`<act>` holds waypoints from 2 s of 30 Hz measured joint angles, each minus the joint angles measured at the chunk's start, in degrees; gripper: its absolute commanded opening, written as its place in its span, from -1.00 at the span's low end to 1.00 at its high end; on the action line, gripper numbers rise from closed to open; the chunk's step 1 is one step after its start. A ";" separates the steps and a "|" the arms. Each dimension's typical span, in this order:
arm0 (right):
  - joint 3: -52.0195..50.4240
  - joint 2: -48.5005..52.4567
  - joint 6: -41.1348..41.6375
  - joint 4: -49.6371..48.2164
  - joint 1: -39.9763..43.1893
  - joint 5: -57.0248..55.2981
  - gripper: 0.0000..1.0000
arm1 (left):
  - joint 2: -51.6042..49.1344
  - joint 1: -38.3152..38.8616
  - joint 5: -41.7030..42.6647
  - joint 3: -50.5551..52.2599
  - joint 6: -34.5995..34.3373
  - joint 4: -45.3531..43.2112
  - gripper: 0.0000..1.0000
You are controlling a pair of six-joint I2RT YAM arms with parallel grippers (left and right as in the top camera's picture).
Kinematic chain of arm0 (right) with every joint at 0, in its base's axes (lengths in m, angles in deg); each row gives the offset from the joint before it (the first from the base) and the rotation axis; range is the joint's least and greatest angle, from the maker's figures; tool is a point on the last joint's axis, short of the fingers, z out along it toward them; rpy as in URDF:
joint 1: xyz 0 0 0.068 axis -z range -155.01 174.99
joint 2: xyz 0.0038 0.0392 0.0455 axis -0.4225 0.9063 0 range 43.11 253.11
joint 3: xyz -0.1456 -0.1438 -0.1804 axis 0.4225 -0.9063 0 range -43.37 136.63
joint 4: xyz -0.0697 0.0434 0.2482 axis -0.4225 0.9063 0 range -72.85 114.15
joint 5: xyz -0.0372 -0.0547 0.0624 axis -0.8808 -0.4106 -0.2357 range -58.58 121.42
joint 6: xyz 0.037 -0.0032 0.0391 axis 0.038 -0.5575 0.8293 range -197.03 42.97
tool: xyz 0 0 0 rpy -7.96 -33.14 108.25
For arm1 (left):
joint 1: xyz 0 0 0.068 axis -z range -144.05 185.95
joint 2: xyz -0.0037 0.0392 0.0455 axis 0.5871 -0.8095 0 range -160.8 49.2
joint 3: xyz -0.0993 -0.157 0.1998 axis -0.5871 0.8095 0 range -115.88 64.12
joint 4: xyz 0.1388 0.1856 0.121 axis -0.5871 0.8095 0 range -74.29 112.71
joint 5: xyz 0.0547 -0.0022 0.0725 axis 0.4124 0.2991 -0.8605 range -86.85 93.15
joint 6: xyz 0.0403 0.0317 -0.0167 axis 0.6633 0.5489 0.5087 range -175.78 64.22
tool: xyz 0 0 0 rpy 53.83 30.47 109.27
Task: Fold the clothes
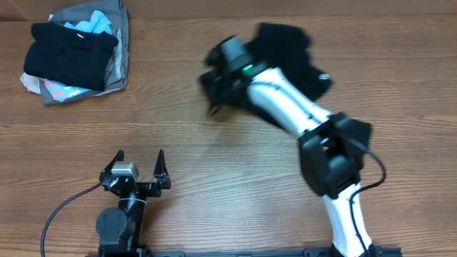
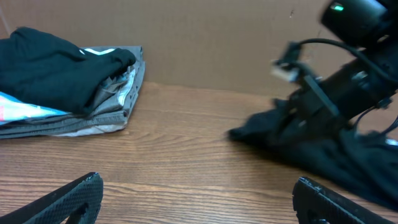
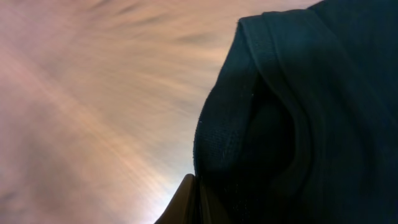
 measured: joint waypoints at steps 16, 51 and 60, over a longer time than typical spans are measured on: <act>0.00 -2.91 7.15 1.84 -6.93 -7.50 0.33 | 0.00 0.00 0.00 0.00 0.00 0.02 1.00; -23.80 -25.64 24.37 30.10 42.34 -11.69 0.62 | 0.00 0.00 0.00 0.00 0.00 0.00 1.00; -36.30 -25.49 18.47 17.55 48.02 -4.85 0.50 | 0.00 0.00 0.00 0.00 0.00 0.02 1.00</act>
